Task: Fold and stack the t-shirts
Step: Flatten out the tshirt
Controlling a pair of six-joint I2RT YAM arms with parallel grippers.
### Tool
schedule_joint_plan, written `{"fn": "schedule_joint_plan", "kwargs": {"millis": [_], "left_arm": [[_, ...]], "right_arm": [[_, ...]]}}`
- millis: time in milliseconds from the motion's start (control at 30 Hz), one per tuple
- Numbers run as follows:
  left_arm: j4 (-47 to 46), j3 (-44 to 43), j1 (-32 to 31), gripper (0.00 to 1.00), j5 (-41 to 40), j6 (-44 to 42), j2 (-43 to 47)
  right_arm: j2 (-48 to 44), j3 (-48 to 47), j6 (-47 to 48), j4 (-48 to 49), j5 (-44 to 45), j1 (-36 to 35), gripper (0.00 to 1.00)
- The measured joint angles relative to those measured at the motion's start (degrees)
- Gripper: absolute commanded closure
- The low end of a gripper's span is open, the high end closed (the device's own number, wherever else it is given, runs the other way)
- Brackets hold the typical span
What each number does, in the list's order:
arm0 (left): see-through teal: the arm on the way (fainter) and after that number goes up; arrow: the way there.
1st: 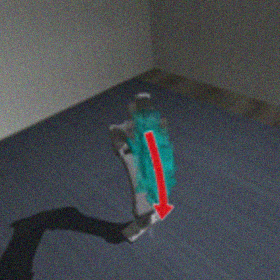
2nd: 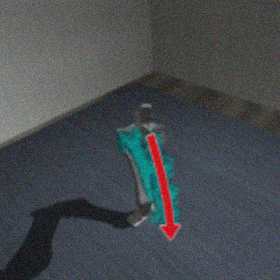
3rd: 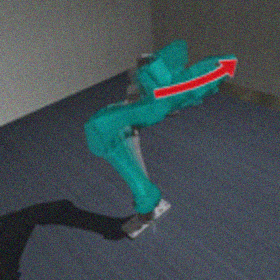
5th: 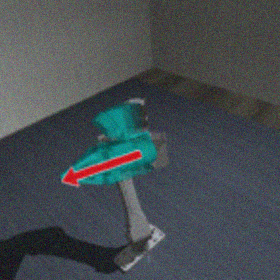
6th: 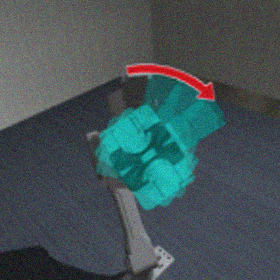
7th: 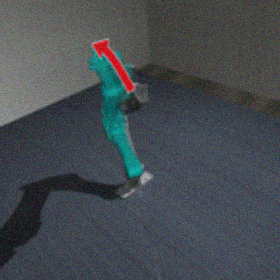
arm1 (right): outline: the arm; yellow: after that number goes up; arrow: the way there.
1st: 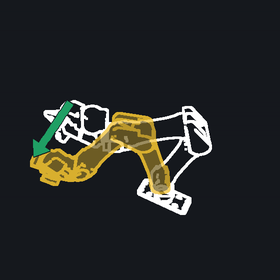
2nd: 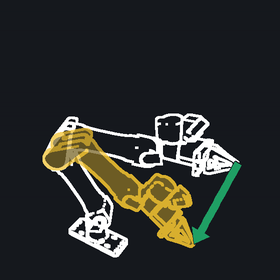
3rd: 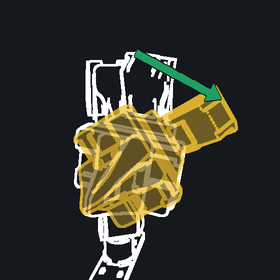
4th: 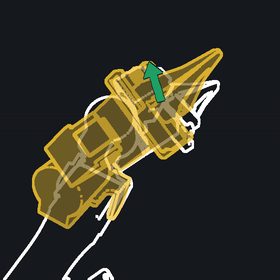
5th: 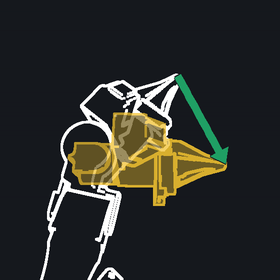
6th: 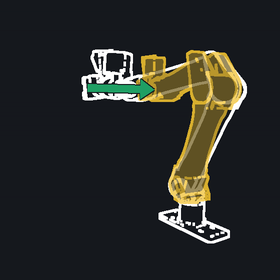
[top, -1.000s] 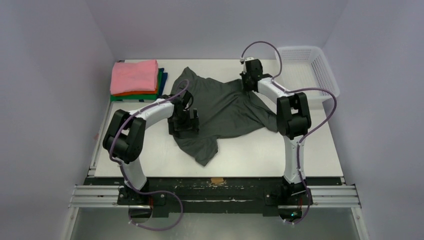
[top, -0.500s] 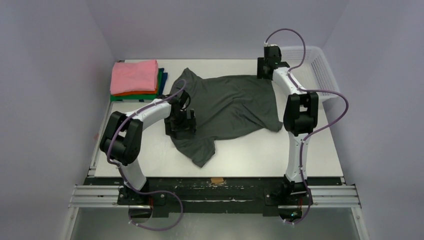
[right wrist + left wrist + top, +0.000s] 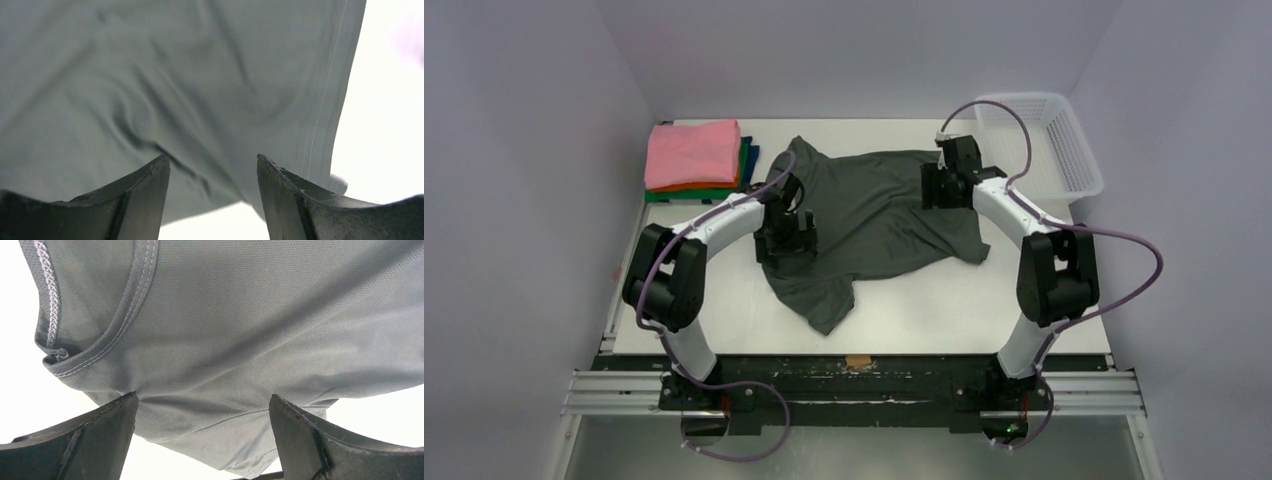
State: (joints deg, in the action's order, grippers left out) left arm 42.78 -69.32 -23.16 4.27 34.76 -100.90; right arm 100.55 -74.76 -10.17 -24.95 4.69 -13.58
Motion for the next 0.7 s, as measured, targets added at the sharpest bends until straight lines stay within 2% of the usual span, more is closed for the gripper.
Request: {"fn": "schedule_joint_plan", "kwargs": {"millis": [167,300,400,533,700], "left_arm": [[0.02,1.07,-0.48,0.0,0.61,-0.83,2.45],[0.63,5.31,-2.93,0.01,0.59,-1.81,11.82],[2.43,9.4,-7.63,0.02,1.49,-2.73,20.68],[3.39,11.54,-15.21,0.02,2.62,-2.91,22.75],[1.31,13.94,-21.66,0.09,3.93,-2.14,17.68]], "right_arm": [[-9.38,13.55,-4.31,-3.54,1.9,0.26,0.37],[-18.75,21.0,-7.26,-5.84,5.99,0.55,0.37],[-23.5,24.44,-9.4,-6.88,8.09,1.53,0.38],[-20.28,24.94,-11.23,-4.9,8.39,3.85,0.39],[-11.56,23.61,-12.15,-1.6,8.04,5.7,0.43]]}}
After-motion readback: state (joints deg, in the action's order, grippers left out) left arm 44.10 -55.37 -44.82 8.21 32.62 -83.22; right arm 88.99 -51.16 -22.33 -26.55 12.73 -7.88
